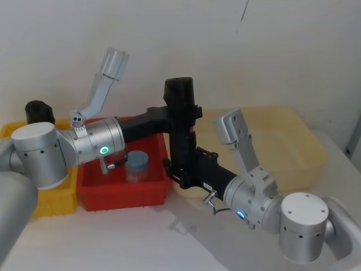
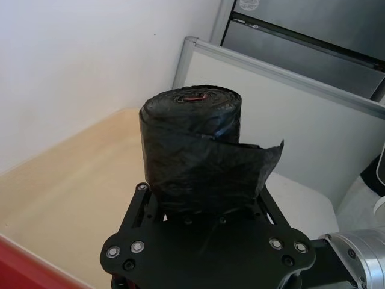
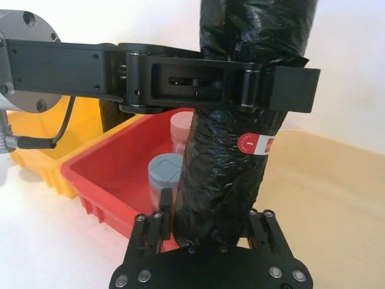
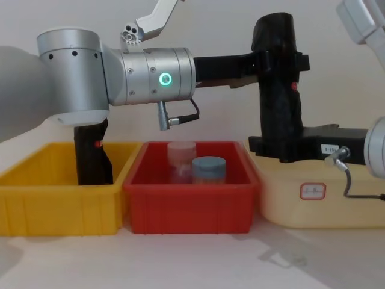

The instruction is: Pick up the garbage bag with the one hand and transfer it to the other hand.

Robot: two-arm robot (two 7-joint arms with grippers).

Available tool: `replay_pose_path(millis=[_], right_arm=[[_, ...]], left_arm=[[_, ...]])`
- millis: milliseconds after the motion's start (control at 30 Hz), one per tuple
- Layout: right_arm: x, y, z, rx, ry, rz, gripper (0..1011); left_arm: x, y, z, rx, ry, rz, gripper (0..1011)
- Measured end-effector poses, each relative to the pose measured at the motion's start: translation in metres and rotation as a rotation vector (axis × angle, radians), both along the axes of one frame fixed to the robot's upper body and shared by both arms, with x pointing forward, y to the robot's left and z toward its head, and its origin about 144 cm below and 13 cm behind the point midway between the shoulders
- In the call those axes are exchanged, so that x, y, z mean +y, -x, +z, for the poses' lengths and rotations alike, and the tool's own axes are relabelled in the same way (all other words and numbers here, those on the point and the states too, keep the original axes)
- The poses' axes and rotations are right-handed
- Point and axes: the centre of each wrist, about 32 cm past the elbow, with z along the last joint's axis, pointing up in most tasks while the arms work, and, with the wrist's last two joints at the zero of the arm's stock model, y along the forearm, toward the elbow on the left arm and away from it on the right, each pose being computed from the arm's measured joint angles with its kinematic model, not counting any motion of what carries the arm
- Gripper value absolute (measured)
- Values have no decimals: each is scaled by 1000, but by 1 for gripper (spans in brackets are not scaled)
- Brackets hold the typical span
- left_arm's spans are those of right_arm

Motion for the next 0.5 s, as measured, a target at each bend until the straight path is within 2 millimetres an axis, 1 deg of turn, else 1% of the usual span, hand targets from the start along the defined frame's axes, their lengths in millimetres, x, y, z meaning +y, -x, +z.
replay_pose_path(millis=[33,100,133,233,500], right_arm=[[0,0,0,0,0,1,580],[0,0,0,1,0,2,522],[0,0,0,2,1,3,522],[0,0,0,3,1,5,476],[0,0,-1,6,2,8,473]], left_arm=[[0,0,0,0,0,0,439],[0,0,0,0,0,0,439],[0,0,0,1,1,0,439],[0,0,0,1,1,-1,439],[-1,0,0,0,3,-1,439]])
